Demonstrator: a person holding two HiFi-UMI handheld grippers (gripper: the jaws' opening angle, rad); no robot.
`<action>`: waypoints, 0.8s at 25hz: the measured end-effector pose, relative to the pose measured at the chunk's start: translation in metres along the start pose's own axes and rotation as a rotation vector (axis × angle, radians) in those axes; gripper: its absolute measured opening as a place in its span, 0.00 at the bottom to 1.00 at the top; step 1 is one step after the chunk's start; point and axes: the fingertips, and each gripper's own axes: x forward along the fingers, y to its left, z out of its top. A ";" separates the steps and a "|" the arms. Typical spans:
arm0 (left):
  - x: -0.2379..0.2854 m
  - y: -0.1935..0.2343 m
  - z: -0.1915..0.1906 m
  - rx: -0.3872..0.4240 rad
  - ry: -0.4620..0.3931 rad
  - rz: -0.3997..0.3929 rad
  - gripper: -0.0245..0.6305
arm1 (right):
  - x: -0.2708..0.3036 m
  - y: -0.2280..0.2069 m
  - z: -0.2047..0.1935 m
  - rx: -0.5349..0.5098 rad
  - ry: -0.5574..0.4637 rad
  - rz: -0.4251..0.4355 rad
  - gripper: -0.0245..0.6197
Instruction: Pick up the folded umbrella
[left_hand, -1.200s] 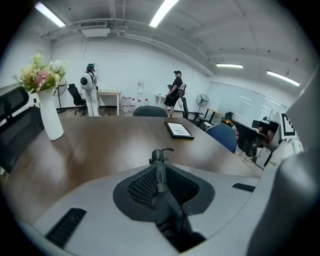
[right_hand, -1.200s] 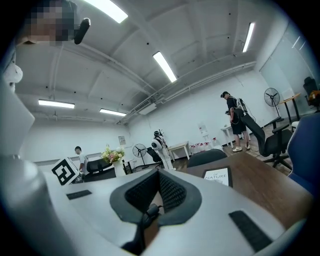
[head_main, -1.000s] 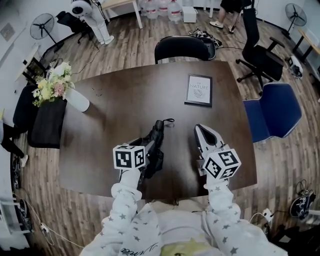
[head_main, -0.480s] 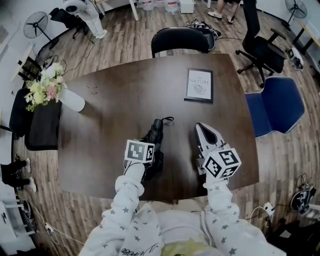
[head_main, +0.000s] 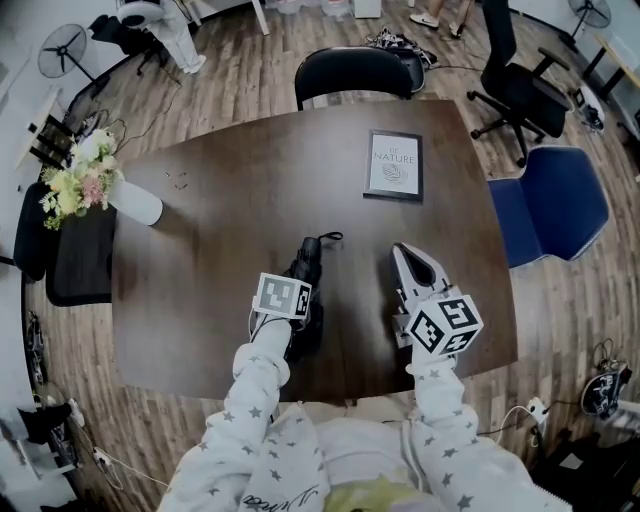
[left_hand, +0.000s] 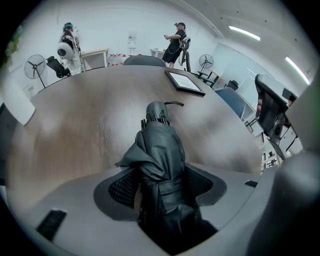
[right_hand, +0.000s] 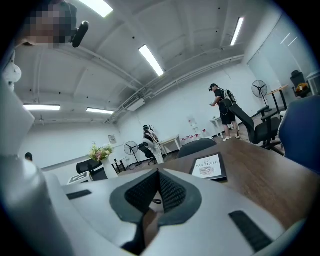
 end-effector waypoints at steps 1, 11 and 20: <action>0.002 0.000 0.000 -0.002 0.003 0.001 0.47 | 0.000 -0.002 0.000 0.001 0.001 -0.003 0.07; 0.005 -0.002 -0.001 0.012 -0.006 0.060 0.44 | -0.001 -0.004 0.003 0.003 -0.008 -0.013 0.07; 0.001 0.001 0.001 -0.008 -0.035 0.044 0.41 | -0.002 0.000 0.012 -0.021 -0.021 -0.011 0.07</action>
